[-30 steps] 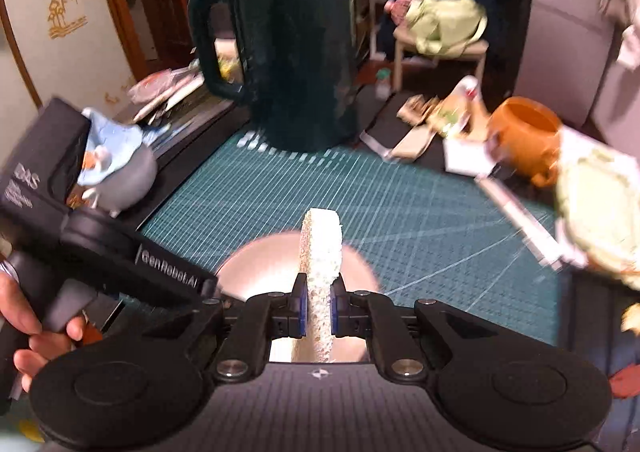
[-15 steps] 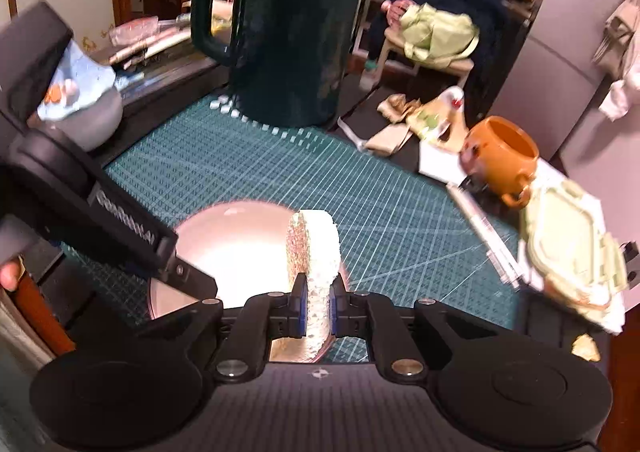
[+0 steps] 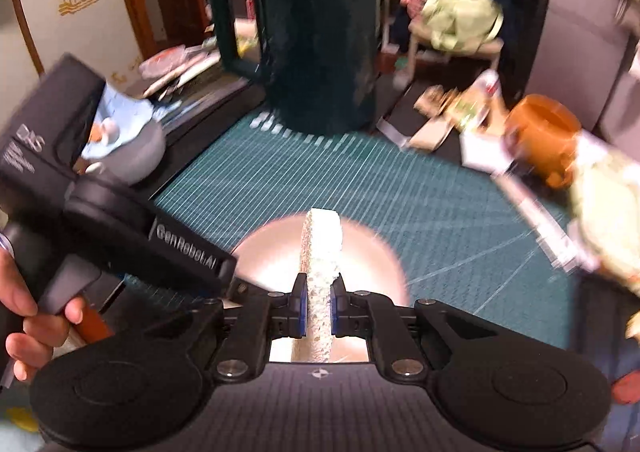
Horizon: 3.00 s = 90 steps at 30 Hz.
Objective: Clean bowl
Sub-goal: 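Hold the bowl with the left gripper while the right gripper lifts the sponge out, then hold the bowl with the left gripper while the right gripper rubs the sponge inside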
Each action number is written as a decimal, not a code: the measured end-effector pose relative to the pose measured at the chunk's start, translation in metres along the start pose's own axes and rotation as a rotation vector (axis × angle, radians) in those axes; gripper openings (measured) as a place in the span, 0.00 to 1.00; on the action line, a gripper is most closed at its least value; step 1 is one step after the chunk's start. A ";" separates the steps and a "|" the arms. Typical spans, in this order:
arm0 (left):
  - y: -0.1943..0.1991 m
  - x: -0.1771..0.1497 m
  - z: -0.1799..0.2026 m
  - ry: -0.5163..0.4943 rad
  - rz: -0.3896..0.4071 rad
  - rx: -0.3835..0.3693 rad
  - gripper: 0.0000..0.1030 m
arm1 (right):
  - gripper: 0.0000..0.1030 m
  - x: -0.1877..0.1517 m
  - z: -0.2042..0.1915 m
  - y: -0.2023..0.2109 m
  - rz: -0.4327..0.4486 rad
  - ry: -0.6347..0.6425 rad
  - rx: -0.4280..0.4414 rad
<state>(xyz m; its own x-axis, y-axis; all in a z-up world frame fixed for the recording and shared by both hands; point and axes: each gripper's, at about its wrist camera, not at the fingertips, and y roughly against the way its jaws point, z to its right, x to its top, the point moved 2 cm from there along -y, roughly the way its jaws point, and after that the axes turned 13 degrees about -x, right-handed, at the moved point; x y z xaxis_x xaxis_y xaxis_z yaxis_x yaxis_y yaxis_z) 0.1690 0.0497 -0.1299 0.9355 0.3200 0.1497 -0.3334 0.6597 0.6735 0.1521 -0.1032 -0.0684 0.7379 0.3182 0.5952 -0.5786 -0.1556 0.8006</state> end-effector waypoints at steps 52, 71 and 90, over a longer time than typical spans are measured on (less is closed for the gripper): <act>0.029 -0.005 0.010 0.008 0.077 0.007 0.26 | 0.09 -0.003 0.075 0.018 -0.004 -0.228 0.077; 0.031 -0.012 0.012 0.010 0.076 0.020 0.25 | 0.09 -0.011 0.088 0.037 0.050 -0.263 -0.004; 0.018 -0.003 0.007 -0.028 0.085 0.076 0.14 | 0.09 0.008 0.013 0.003 0.046 -0.062 0.106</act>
<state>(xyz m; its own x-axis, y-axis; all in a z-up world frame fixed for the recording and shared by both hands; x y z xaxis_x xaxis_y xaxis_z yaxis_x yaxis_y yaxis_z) 0.1615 0.0561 -0.1133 0.9076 0.3527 0.2277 -0.4026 0.5774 0.7104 0.1608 -0.1138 -0.0604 0.7336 0.2504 0.6318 -0.5746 -0.2679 0.7733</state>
